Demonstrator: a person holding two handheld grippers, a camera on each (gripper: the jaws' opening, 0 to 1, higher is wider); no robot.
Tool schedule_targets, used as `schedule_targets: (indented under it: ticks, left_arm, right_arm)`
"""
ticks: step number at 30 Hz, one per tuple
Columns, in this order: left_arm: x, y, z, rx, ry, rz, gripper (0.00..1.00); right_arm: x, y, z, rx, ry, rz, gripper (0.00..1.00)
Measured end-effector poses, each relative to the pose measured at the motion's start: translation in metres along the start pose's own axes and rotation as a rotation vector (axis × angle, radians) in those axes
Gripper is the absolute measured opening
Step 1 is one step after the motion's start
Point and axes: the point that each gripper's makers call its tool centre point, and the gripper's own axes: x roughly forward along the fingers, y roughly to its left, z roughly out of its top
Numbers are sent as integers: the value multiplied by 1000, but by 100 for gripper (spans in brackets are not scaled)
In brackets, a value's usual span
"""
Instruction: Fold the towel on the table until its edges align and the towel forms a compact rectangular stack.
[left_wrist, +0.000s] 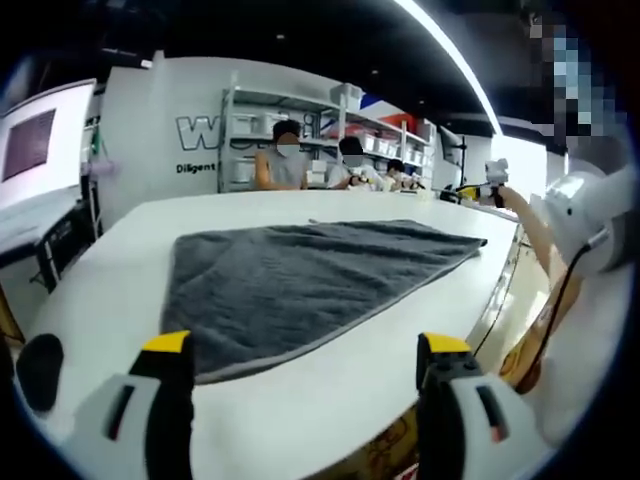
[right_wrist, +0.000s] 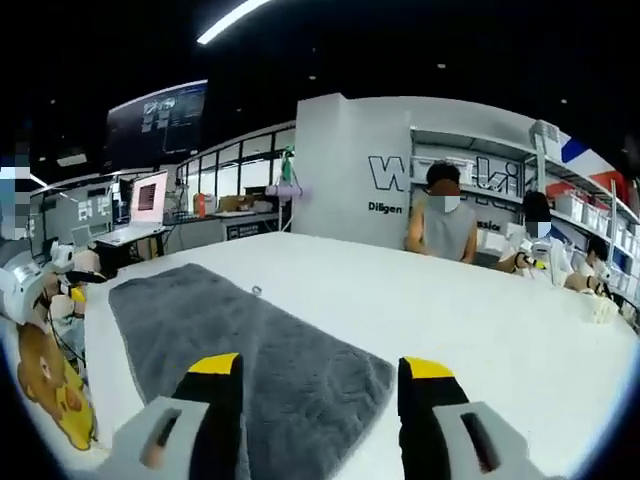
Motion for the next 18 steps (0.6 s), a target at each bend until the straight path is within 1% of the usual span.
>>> schedule_targets:
  ticks: [1,2,4,5,7,8,9,11,14,16,18]
  left_arm:
    - [1,0,0,0,1,-1,97]
    - [2,-1,1,1,2,-2,97]
    - [3,-1,0,1,5,-3,97]
    - [3,-2,0,1,7,-4,97]
    - [5,-2,0,0,9,-5,97]
    - [5,-2,-1,0,10,-6,97]
    - [7,-3,-2,-3,15,-8,97]
    - [8,-2,-2,-6,18,-7,97]
    - [9,-2,-2,-8,20,-6,97]
    - [9,-1,-1,-8,20,-5,97]
    - [10,0,-1,-8,20,-4,97]
  right_arm:
    - [12,-10,-2,-2,11,-2,58]
    - [14,-11,-3,-2,15,-2,53]
    - [23,-17,-9,-11,47,-7,44]
    - [28,-21,-11,-20,63,-10,42]
    - [38,-28,-17,-38,96,-16,42]
    - [40,-28,-18,-40,103,-14,42]
    - [58,-28,-25,-40,136,21,42]
    - [69,-30,-29,-65,162,31,41]
    - [84,-33,-34,-67,182,52,40]
    - [92,-39,-42,-73,216,43,38]
    - [96,-40,-46,-77,227,44,38]
